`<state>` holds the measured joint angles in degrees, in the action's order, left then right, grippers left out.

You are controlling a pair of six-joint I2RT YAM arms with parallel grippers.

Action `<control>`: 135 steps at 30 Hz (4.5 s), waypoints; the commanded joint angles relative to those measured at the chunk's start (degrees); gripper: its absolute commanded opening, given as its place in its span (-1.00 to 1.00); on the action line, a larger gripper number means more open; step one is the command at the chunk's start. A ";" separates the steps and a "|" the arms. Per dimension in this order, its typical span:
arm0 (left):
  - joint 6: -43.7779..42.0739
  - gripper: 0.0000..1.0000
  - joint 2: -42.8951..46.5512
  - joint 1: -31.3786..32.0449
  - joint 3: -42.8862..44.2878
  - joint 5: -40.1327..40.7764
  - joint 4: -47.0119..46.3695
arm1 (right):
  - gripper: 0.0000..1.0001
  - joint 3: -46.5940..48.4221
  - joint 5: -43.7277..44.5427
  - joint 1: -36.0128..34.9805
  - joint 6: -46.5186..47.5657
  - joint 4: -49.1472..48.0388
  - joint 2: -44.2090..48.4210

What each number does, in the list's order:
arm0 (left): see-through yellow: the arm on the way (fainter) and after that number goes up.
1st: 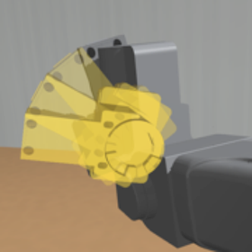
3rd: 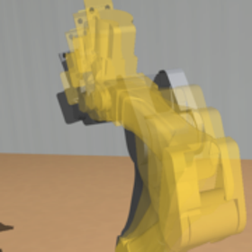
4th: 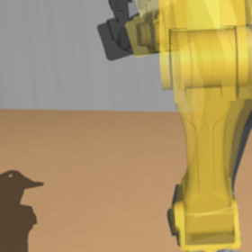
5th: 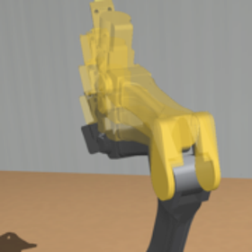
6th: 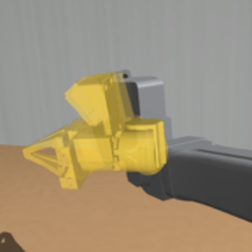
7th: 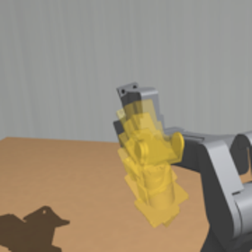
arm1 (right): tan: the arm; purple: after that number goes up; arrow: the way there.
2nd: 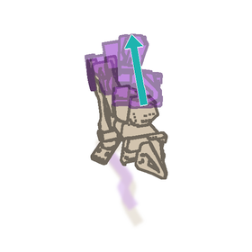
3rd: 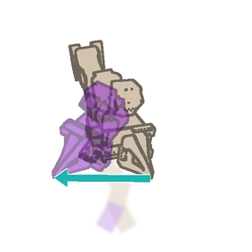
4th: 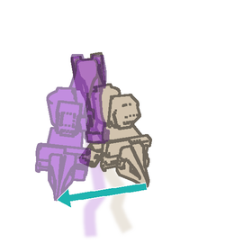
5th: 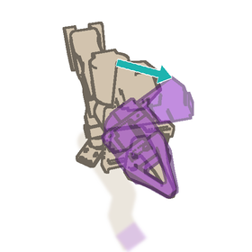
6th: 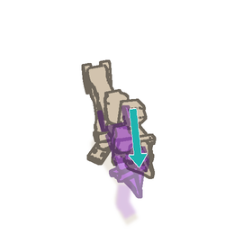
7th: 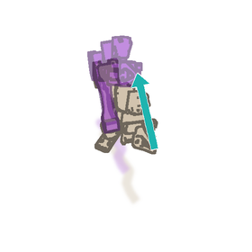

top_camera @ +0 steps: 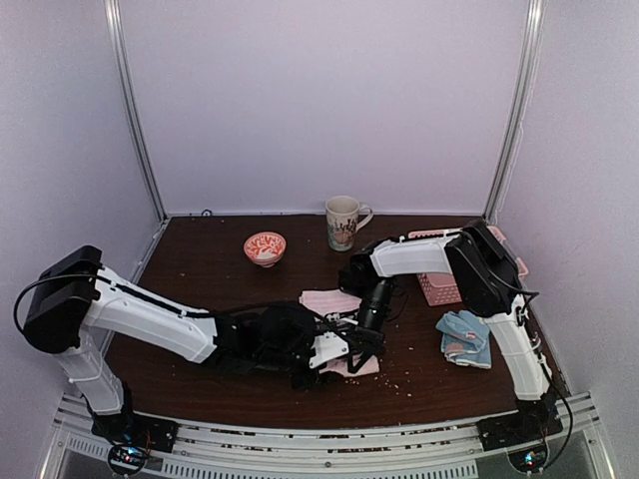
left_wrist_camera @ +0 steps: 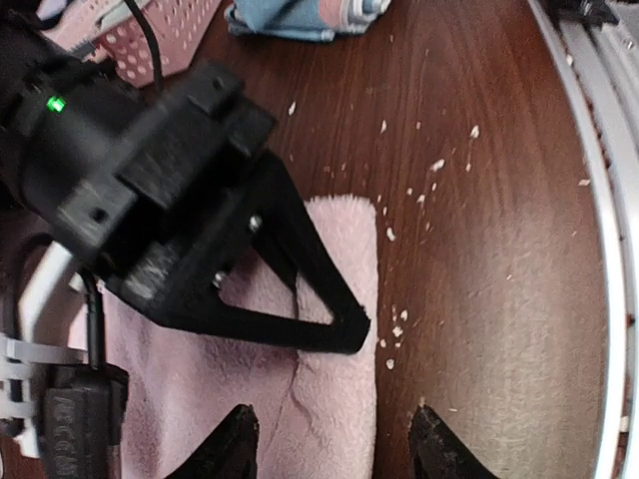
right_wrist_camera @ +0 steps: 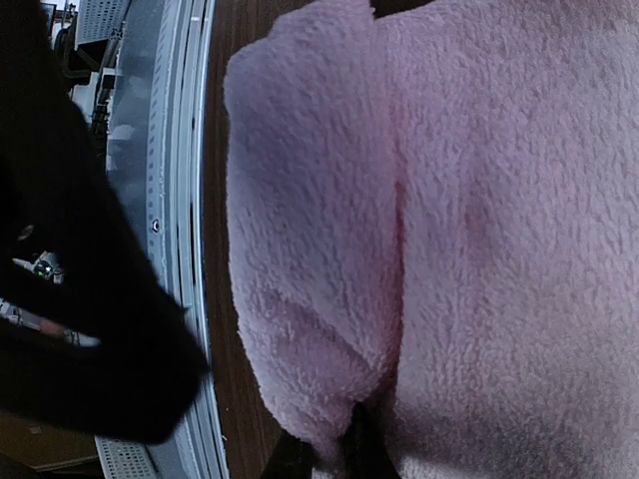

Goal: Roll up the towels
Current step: Roll the towel at the center of the board.

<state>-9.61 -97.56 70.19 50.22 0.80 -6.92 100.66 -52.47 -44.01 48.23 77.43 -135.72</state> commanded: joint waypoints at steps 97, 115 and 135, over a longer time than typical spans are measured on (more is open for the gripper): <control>12.01 -0.04 22.66 -11.62 -6.49 -3.72 -0.89 | -0.90 -13.42 7.52 -2.05 -6.16 -12.60 6.94; -7.19 -0.02 -6.63 2.40 9.76 12.58 10.09 | -0.87 -6.88 5.14 -0.49 -3.33 -6.35 -1.04; -2.73 -1.00 -8.09 2.39 10.91 3.58 18.11 | -0.21 -3.06 2.77 1.40 4.66 0.31 9.23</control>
<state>-15.27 -107.87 72.60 60.47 7.77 5.45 96.16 -53.41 -43.79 50.89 75.94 -131.50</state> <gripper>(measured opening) 0.073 0.380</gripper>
